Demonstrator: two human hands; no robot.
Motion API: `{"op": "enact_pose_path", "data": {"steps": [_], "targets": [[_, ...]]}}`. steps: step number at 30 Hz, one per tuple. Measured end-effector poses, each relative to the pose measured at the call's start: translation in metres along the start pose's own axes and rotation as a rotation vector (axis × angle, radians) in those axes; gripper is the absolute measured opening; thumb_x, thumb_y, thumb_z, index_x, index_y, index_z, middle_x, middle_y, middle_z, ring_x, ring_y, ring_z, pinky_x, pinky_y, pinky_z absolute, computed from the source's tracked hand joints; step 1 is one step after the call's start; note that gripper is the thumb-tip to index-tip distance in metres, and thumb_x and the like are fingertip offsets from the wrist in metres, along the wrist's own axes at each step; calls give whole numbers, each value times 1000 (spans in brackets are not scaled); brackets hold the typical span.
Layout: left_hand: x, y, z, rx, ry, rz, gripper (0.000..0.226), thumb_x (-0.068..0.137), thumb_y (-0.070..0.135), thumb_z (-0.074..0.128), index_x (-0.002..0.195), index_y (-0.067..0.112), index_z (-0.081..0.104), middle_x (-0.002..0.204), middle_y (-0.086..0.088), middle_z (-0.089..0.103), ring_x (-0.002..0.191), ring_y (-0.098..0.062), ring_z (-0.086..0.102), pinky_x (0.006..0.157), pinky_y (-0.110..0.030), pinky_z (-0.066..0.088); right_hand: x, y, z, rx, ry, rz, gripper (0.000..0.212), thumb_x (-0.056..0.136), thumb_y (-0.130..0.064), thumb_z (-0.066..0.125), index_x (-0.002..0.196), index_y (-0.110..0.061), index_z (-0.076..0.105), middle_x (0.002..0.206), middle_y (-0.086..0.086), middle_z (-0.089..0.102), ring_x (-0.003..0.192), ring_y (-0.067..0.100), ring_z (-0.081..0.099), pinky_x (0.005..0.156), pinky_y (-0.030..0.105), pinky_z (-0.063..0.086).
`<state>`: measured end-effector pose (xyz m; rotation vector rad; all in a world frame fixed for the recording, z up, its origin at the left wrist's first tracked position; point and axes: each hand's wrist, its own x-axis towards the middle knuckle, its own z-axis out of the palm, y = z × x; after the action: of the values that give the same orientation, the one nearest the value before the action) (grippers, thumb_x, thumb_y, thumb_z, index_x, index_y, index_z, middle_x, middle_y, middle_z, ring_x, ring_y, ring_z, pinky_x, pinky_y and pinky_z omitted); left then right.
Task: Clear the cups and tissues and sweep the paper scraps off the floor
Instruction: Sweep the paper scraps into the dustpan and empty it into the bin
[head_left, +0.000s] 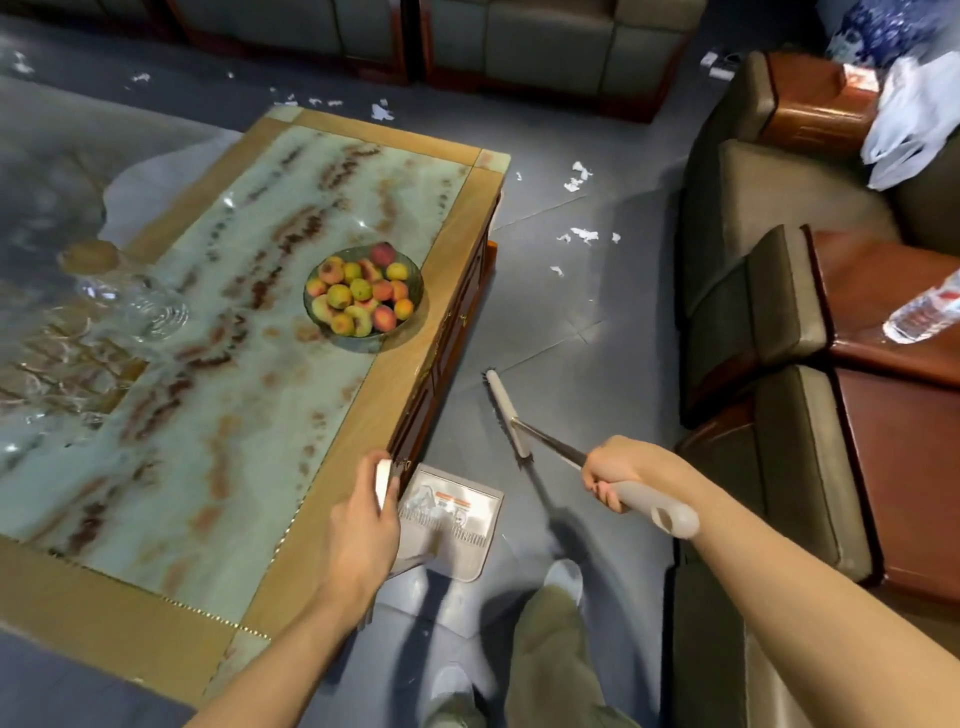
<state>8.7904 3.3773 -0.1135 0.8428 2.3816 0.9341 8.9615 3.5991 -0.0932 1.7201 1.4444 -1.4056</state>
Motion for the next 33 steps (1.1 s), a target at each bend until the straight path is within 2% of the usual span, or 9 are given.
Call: {"op": "enact_pose_path", "data": {"steps": [4, 10, 13, 16, 18, 23, 26, 28, 33], "targets": [[-15, -23, -7, 52, 15, -24, 18, 99, 31, 38, 112, 43, 37, 50, -2, 52, 45, -16, 48, 49, -28, 40, 10, -11, 10, -261, 129, -95, 25, 81, 1, 43, 59, -5, 55, 51, 9, 49, 42, 20, 43, 44, 24, 37], [-8, -38, -3, 72, 53, -63, 18, 97, 35, 41, 112, 44, 39, 50, 1, 53, 40, -9, 47, 49, -19, 40, 48, -32, 19, -568, 118, -170, 20, 83, 5, 46, 67, -6, 50, 63, 10, 52, 58, 23, 49, 51, 26, 39], [12, -31, 4, 61, 67, -67, 20, 97, 31, 44, 111, 44, 40, 45, 2, 45, 40, -9, 44, 50, -22, 40, 62, -30, 24, -648, 53, -193, 6, 82, -4, 52, 83, -10, 53, 81, 8, 59, 70, 22, 56, 47, 20, 40], [21, -24, 9, 62, 74, -85, 21, 97, 27, 44, 109, 44, 40, 47, 0, 49, 41, -8, 45, 49, -17, 38, 64, -16, 39, -763, -74, -162, 32, 77, -10, 61, 108, -12, 55, 90, 4, 57, 79, 17, 56, 61, 21, 45], [23, -22, 11, 51, 74, -85, 21, 97, 26, 44, 109, 42, 40, 47, -1, 49, 40, -7, 44, 44, -14, 33, 58, 1, 52, -880, -151, -127, 25, 77, -10, 62, 101, -10, 57, 90, 5, 56, 88, 18, 58, 74, 26, 49], [25, -20, 7, 15, 68, -85, 18, 97, 23, 46, 104, 39, 41, 48, 3, 47, 35, -8, 41, 35, -12, 32, 23, 43, 70, -1027, -272, -236, 14, 84, -2, 57, 96, 4, 54, 89, 7, 55, 105, 23, 57, 84, 29, 45], [21, -19, 3, 0, 66, -50, 20, 97, 22, 46, 102, 40, 40, 53, 0, 50, 39, -10, 43, 38, -13, 35, -4, 46, 53, -1055, -234, -246, 13, 82, -2, 58, 93, -10, 61, 86, 7, 58, 80, 17, 60, 63, 22, 44], [17, -16, 4, -24, 40, -37, 17, 98, 22, 45, 105, 37, 42, 56, -1, 52, 42, -12, 43, 38, -13, 35, -20, 46, 31, -1060, -186, -257, 40, 83, -6, 56, 122, -14, 56, 98, 10, 62, 70, 17, 56, 50, 20, 44], [18, 9, 14, -55, -23, -22, 20, 99, 25, 43, 118, 30, 44, 77, -6, 60, 53, -17, 52, 50, -28, 40, -30, 60, -33, -579, -248, -25, 57, 80, 0, 51, 130, -25, 45, 43, 0, 48, 33, 10, 43, 37, 19, 43]]}}
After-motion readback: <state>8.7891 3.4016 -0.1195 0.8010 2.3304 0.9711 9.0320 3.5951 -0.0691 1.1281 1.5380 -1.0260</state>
